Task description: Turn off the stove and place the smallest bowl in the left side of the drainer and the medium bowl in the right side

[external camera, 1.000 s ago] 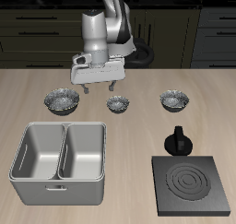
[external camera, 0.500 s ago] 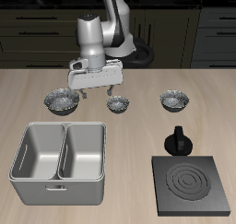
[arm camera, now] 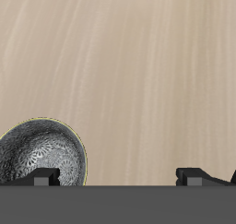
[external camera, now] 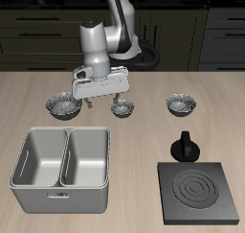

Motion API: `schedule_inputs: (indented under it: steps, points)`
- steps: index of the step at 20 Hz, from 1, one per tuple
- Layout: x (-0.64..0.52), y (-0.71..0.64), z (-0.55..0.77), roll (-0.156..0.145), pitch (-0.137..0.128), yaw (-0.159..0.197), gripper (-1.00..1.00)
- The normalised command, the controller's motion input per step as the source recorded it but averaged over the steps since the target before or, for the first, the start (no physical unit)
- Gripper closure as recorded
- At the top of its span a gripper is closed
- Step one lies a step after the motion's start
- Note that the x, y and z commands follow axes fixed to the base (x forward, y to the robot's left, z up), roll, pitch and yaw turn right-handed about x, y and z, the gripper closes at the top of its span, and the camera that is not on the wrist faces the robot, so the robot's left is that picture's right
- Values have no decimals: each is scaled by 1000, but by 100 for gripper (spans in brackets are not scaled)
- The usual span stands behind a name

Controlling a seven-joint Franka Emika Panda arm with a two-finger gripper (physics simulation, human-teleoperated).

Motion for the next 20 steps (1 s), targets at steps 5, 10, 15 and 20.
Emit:
schedule_inputs:
  steps: [5,10,15,20]
  points:
    - [-2,144,-159,20,20,-15,-100]
    - [-27,99,-133,6,13,-13,-100]
    - [-36,137,-282,24,51,-10,-100]
    - [12,231,-322,49,38,-5,100]
